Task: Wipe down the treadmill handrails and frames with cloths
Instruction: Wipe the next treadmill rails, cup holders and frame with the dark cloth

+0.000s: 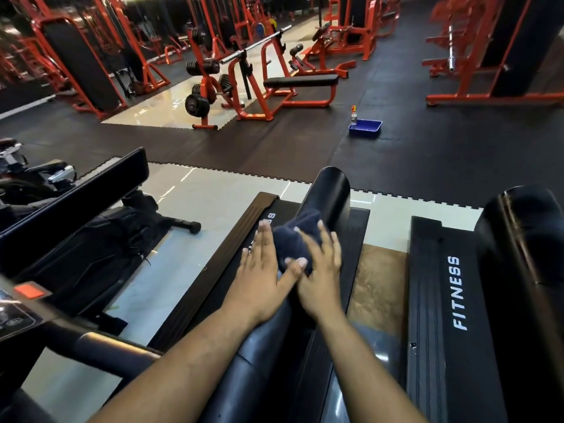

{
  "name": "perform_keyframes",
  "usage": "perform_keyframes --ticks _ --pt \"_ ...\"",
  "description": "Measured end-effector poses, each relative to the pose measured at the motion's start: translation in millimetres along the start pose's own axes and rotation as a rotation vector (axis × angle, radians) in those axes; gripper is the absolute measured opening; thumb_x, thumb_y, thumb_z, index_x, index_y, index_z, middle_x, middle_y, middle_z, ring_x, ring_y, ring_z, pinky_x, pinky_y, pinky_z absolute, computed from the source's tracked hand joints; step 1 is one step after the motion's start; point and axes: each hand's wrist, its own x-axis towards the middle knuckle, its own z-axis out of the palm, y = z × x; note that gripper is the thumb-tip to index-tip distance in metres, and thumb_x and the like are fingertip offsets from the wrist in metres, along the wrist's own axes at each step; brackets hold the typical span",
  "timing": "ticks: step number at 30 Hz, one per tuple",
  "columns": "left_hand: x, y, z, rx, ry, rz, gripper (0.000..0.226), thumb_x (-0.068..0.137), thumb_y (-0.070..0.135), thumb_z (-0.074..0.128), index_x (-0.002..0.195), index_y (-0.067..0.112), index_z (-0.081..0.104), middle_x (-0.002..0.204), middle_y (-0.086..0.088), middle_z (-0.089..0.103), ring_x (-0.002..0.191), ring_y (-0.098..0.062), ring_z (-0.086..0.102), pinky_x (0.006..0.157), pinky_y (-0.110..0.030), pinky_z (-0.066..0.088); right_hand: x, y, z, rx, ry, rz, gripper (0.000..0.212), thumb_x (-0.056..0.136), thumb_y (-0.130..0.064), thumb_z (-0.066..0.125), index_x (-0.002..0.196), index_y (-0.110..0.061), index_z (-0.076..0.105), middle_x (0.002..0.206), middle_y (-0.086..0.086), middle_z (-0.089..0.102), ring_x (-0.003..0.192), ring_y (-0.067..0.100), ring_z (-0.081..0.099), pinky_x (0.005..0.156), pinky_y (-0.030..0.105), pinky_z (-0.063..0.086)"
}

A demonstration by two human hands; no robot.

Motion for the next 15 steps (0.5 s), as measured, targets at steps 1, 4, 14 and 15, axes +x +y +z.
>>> perform_keyframes --ticks 1,4,14,15 --pt "0.7 -0.1 0.6 -0.018 0.004 0.0 0.104 0.079 0.09 0.014 0.144 0.025 -0.035 0.157 0.011 -0.034 0.155 -0.006 -0.017 0.128 -0.035 -0.006 -7.4 2.3 0.8 0.028 -0.001 -0.019 0.062 0.085 -0.055 0.061 0.145 -0.055 0.044 0.168 -0.019 0.016 0.156 0.011 0.005 0.121 0.026 0.008" --pt "3.6 1.2 0.4 0.044 -0.033 0.005 0.106 0.077 0.093 0.007 0.146 0.025 -0.034 0.157 0.012 -0.037 0.151 -0.003 -0.021 0.126 -0.034 -0.008 26.1 12.3 -7.1 0.083 0.005 0.036 0.064 0.085 -0.056 0.059 0.147 -0.046 0.049 0.169 -0.005 0.021 0.155 0.018 0.013 0.126 0.03 0.01" --pt "8.1 1.1 2.0 0.049 -0.081 -0.005 0.119 0.067 0.1 0.002 0.156 0.025 -0.026 0.157 0.016 -0.033 0.146 0.001 -0.025 0.125 -0.036 -0.007 -18.2 8.6 3.7 0.297 0.098 0.4 0.083 0.08 -0.07 0.049 0.156 -0.05 0.022 0.171 -0.001 0.007 0.157 0.008 0.0 0.121 0.024 0.002" --pt "7.8 0.4 3.0 0.039 -0.081 -0.006 0.122 0.066 0.101 0.001 0.157 0.024 -0.025 0.159 0.015 -0.032 0.147 0.001 -0.024 0.125 -0.036 -0.006 -20.8 10.4 3.2 0.294 0.088 0.383 0.083 0.079 -0.071 0.048 0.155 -0.051 0.023 0.171 -0.003 0.009 0.157 0.008 0.001 0.12 0.024 0.003"
